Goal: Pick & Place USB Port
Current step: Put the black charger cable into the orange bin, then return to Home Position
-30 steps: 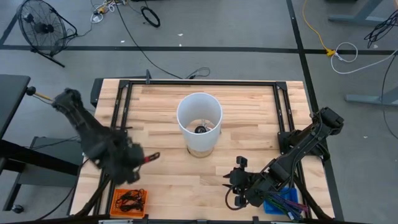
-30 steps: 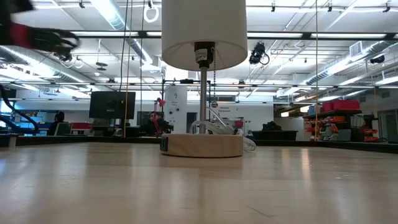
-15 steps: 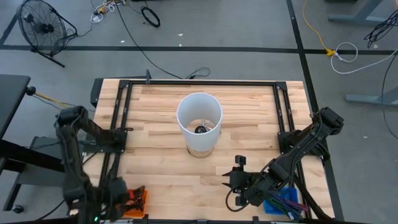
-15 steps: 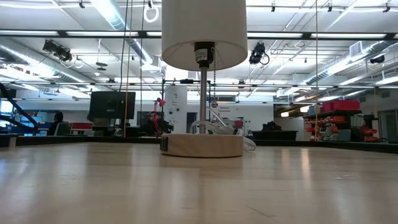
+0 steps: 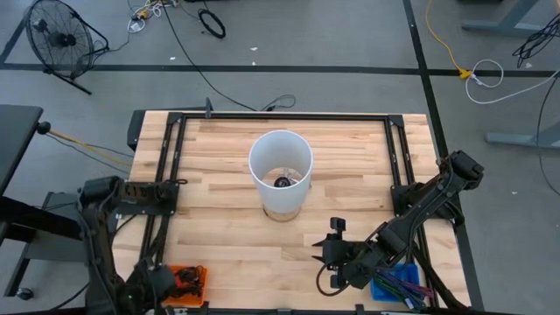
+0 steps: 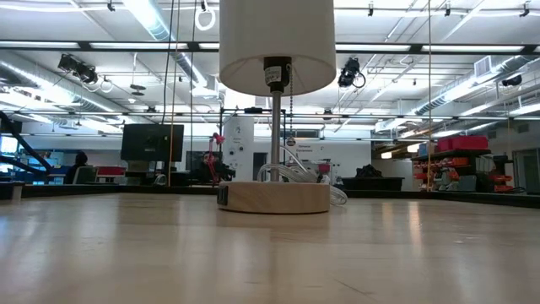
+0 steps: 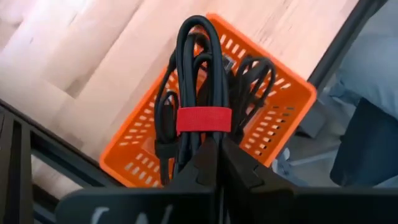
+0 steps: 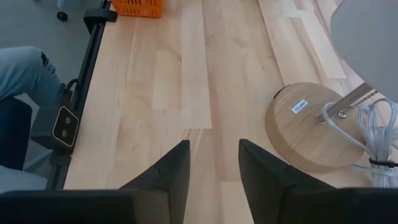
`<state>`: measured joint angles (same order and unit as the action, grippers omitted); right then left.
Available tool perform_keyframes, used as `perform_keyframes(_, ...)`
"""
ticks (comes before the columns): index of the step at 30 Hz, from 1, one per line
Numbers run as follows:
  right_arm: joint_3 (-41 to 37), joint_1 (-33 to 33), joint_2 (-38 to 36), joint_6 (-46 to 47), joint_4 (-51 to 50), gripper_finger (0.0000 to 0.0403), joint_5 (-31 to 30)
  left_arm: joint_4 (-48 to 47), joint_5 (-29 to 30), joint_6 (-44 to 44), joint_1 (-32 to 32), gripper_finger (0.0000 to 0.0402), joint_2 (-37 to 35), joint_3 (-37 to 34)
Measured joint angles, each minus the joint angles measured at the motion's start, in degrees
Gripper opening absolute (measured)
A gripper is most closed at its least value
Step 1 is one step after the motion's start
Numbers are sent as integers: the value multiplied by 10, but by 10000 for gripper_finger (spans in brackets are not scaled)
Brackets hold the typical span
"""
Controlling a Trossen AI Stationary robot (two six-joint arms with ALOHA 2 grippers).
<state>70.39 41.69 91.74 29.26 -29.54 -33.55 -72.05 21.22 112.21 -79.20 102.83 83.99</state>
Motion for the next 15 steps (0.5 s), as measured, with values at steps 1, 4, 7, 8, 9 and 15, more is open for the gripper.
perform_keyframes(1,0,0,0,0,0,137,0,2,-5,1,0,7,2,0)
perform_keyframes(4,0,0,0,0,0,137,0,9,-8,12,0,7,7,0)
perform_keyframes(7,0,0,0,0,0,137,0,11,-11,14,0,14,8,0)
perform_keyframes(8,0,0,0,0,0,137,0,11,-14,15,1,21,8,0)
perform_keyframes(9,0,0,0,0,0,137,0,11,-19,16,1,29,8,0)
perform_keyframes(15,0,0,0,1,0,137,0,7,-7,11,1,65,8,0)
